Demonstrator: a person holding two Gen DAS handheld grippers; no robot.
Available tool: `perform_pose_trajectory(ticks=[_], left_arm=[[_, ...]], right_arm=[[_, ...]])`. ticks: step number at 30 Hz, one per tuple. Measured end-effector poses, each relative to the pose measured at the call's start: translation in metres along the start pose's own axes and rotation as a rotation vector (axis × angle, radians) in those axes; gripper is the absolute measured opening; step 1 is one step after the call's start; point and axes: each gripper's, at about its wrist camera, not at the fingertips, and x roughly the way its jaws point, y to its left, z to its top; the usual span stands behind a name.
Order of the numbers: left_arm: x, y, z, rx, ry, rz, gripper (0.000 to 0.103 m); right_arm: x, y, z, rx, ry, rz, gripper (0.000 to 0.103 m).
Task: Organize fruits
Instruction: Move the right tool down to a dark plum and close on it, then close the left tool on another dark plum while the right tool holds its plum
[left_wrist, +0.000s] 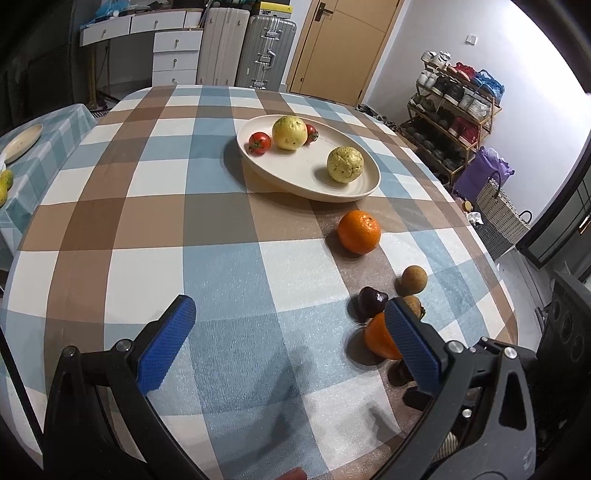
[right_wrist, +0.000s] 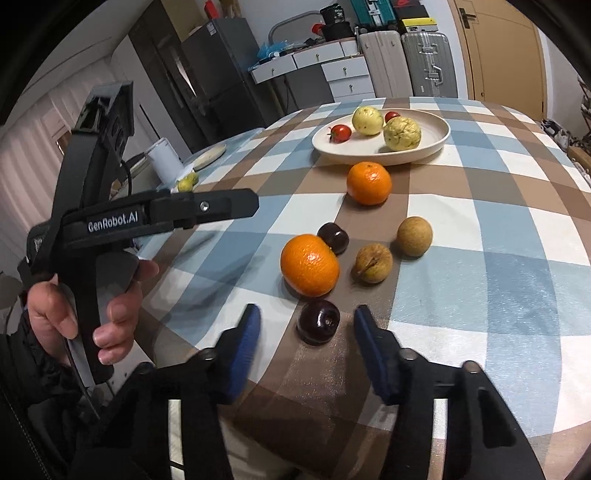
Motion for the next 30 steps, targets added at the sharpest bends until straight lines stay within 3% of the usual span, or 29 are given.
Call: perform_pose_trajectory(ticks=[5,7,19,30], left_arm=[[0.001,0.001,0.000,-0.003,0.002,0.004,0.102],[0.002,0.001,0.000,-0.008,0.005,0.001,0.102],[0.008,-0.003,0.011,0.006,0.022,-0.023,0.102],[0.038,-0.044,0.030,0.158,0.153,-0.163,0.101]], right_arm=[[0.005,0.003,-0.002,-0.020,0.004,-0.018,0.039],[0.003,0.004,-0.002,-0.032,-0.017,-0.046,0.023],[0.001,0.000,-0.006,-0.036,-0.031,-0.020,0.022],[-0.005,-0.005,-0.013,-0.022,-0.066,0.027,0.022]])
